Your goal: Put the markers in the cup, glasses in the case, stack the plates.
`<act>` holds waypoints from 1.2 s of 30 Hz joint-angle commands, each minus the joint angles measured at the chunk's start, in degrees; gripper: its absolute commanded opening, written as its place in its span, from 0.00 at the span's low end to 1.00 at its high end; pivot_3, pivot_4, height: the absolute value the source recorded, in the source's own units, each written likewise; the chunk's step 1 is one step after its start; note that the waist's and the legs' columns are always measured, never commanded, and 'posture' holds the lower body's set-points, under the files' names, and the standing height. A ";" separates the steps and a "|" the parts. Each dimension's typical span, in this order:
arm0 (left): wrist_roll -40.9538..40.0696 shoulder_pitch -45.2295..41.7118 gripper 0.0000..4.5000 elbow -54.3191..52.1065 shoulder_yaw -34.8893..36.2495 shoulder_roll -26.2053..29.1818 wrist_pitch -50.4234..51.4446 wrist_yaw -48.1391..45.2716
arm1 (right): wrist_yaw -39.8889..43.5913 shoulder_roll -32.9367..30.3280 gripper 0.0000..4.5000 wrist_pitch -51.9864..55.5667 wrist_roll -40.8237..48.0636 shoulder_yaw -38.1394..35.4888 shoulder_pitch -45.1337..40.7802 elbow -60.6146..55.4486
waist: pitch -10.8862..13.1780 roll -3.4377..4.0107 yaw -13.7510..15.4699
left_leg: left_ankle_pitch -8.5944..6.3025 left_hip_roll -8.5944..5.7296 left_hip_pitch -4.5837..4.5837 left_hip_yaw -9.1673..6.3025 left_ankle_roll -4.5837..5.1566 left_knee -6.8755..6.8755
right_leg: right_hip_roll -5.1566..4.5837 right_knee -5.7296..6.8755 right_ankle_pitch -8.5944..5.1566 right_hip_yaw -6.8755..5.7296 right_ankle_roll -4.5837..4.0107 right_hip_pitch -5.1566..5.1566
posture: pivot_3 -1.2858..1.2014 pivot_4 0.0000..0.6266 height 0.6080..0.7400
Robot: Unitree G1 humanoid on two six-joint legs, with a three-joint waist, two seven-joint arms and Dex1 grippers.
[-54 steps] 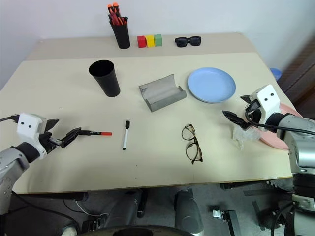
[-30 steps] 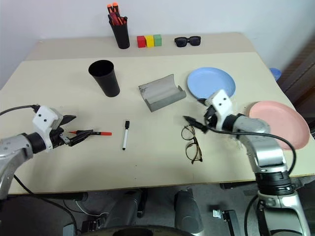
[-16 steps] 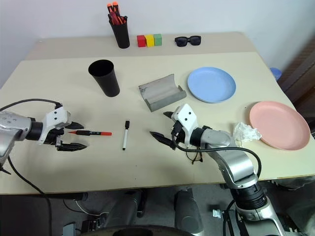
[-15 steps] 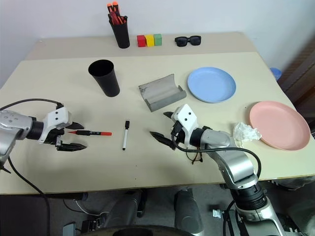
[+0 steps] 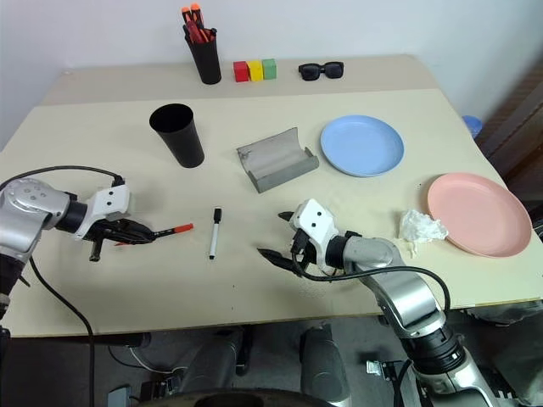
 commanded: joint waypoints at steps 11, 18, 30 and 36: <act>-25.26 2.56 0.01 -22.27 23.12 -6.61 24.08 12.43 | -0.62 1.29 1.00 -1.37 -0.65 0.11 -2.02 -1.64 | 0.08 -0.17 0.57 | 0.00 0.09 -0.02 -0.31 0.00 0.13 | 0.02 0.01 -0.02 -0.12 -0.03 0.08 | 0.52 0.24 1.00; -16.84 -13.40 0.01 -20.74 26.05 -27.40 16.88 49.31 | -5.72 5.82 1.00 -4.54 -2.63 -2.34 -7.33 1.72 | 0.05 -0.26 0.35 | 0.02 -0.08 0.05 -0.21 -0.03 0.30 | 0.06 0.11 0.18 -0.18 0.32 0.23 | 0.52 0.24 1.00; -0.31 -22.32 0.01 2.99 21.23 -39.87 -11.37 73.17 | -19.31 17.60 1.00 -11.29 -8.29 -6.35 -18.20 12.45 | 0.04 -0.28 0.22 | 0.09 -0.27 0.02 -0.02 -0.14 0.28 | 0.06 0.75 0.20 0.00 0.34 -0.18 | 0.52 0.24 1.00; 1.58 -22.20 0.01 10.44 21.75 -40.04 -17.76 77.16 | -19.09 18.90 1.00 -11.48 -8.55 -6.00 -17.94 12.03 | 0.04 -0.28 0.01 | 0.09 -0.26 0.03 -0.03 -0.14 0.27 | 0.08 0.81 0.20 0.00 0.34 -0.20 | 0.52 0.24 1.00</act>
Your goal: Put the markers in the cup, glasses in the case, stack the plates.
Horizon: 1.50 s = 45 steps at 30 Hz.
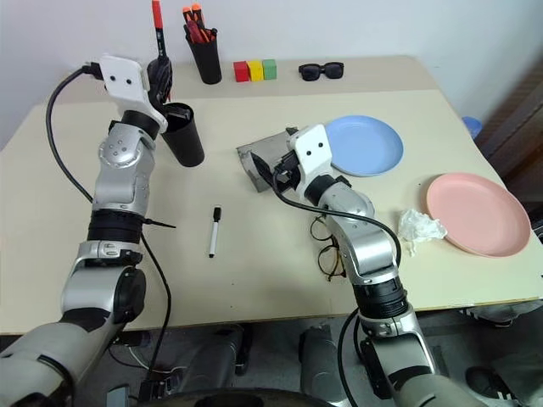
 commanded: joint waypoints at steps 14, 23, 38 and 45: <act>0.57 0.31 0.01 6.04 -0.12 -1.38 -7.12 3.08 | 0.79 0.63 1.00 -1.18 0.04 0.68 -1.02 -2.00 | 0.00 0.00 -0.01 | 0.00 0.00 0.00 0.00 0.00 0.01 | 0.01 0.01 0.00 0.00 0.00 0.00 | 0.52 0.24 1.00; 0.59 2.51 0.01 3.93 -0.26 -1.74 -6.35 4.31 | 1.11 0.74 1.00 -1.13 0.16 0.92 -0.91 -2.03 | 0.00 0.00 0.01 | 0.00 0.00 0.00 -0.01 0.00 0.01 | 0.01 0.02 0.00 -0.01 0.00 0.00 | 0.52 0.24 1.00; -1.32 3.48 0.76 -0.49 0.80 -2.30 -4.82 5.46 | 1.49 0.90 1.00 -1.14 0.15 0.84 -0.92 -2.03 | 0.00 0.00 0.06 | 0.00 0.00 0.00 -0.01 0.00 0.01 | 0.02 0.03 0.00 -0.01 0.00 0.00 | 0.52 0.24 1.00; -11.70 8.26 0.82 -23.19 -0.88 1.11 12.27 -7.24 | 9.18 -7.59 1.00 1.60 3.37 -1.82 0.39 -5.68 | 0.00 0.00 -0.08 | 0.00 0.01 -0.01 -0.01 0.00 0.03 | 0.01 0.00 0.00 0.00 0.00 0.03 | 0.52 0.24 1.00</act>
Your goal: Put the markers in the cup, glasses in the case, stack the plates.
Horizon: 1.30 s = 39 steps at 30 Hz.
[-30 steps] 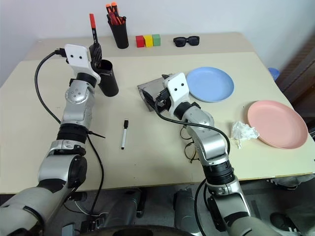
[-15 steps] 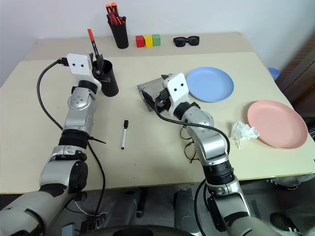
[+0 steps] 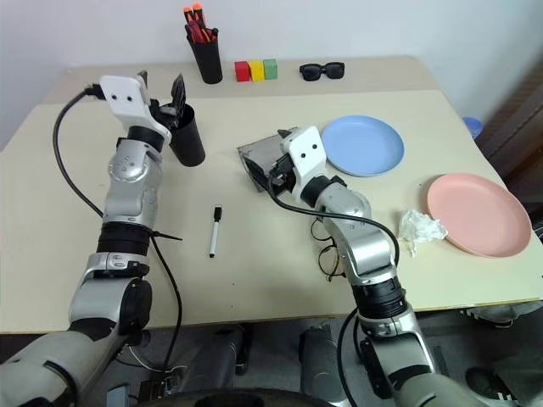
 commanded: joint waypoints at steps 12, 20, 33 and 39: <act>-13.37 15.07 0.99 -46.48 -4.09 13.74 70.26 -1.99 | 15.66 -18.61 1.00 -1.81 2.59 -5.21 2.52 -0.73 | 0.01 0.00 0.04 | -0.01 0.09 0.08 -0.09 0.01 0.09 | 0.08 0.00 -0.03 -0.02 -0.03 0.17 | 0.52 0.24 1.00; -22.40 15.46 0.99 -48.90 -0.94 9.17 95.88 0.37 | 19.53 -19.50 1.00 -3.65 2.15 -4.04 1.61 2.14 | 0.01 -0.01 -0.03 | -0.01 0.08 0.07 -0.14 0.00 0.17 | 0.10 0.00 -0.04 -0.04 -0.02 0.20 | 0.52 0.24 1.00; -31.93 15.89 0.47 -41.37 -5.47 7.40 95.88 12.57 | 19.57 -18.71 1.00 -4.26 1.55 -3.26 4.22 0.36 | 0.01 -0.01 0.41 | -0.02 0.06 0.06 -0.12 -0.02 0.21 | -0.02 -0.05 -0.04 -0.03 -0.04 0.23 | 0.52 0.24 1.00; -33.65 14.59 0.00 -39.50 -5.03 5.61 95.88 16.05 | 19.40 -18.47 1.00 -4.26 1.52 -3.27 5.49 -0.35 | 0.00 0.00 0.48 | -0.02 0.05 0.06 -0.11 -0.02 0.23 | -0.05 -0.06 -0.05 -0.03 -0.05 0.25 | 0.52 0.24 1.00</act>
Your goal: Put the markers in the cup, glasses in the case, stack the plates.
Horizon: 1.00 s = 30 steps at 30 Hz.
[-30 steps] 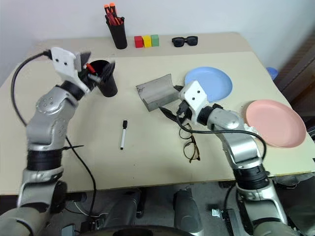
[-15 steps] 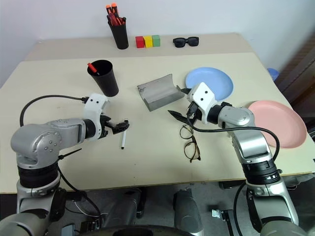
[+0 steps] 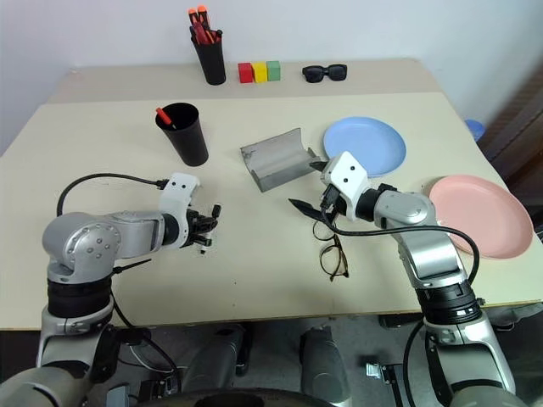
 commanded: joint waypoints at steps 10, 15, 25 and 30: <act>7.51 1.01 0.00 -8.75 0.05 3.20 -29.42 -12.19 | 2.53 0.96 1.00 2.09 4.69 0.18 2.91 -6.56 | 0.00 0.01 -0.26 | -0.02 0.02 -0.04 0.08 -0.02 0.02 | -0.01 -0.07 -0.09 0.01 -0.18 -0.04 | 0.52 0.24 1.00; 19.76 -5.82 0.00 -0.01 2.57 -0.34 -51.51 -6.75 | 0.82 6.09 1.00 3.00 7.08 1.65 2.08 -7.29 | 0.01 -0.01 0.31 | -0.02 0.06 -0.06 0.07 -0.01 0.02 | -0.02 -0.17 -0.10 0.02 -0.21 -0.01 | 0.52 0.24 1.00; 35.06 -19.96 0.00 31.33 0.90 -5.17 -80.09 -0.91 | -14.75 20.36 1.00 -0.07 -0.68 5.01 -7.33 -0.19 | 0.01 -0.02 1.10 | -0.04 -0.06 -0.11 0.08 0.06 0.12 | -0.01 -0.22 0.03 -0.01 0.03 -0.02 | 0.52 0.24 1.00; 37.55 -23.51 0.00 43.00 0.38 -6.80 -89.96 -0.79 | -20.25 25.49 1.00 -1.72 -3.39 5.42 -9.47 1.64 | 0.01 -0.02 0.84 | -0.04 -0.08 -0.11 0.09 0.05 0.08 | 0.02 -0.06 0.03 -0.01 0.04 -0.12 | 0.52 0.24 1.00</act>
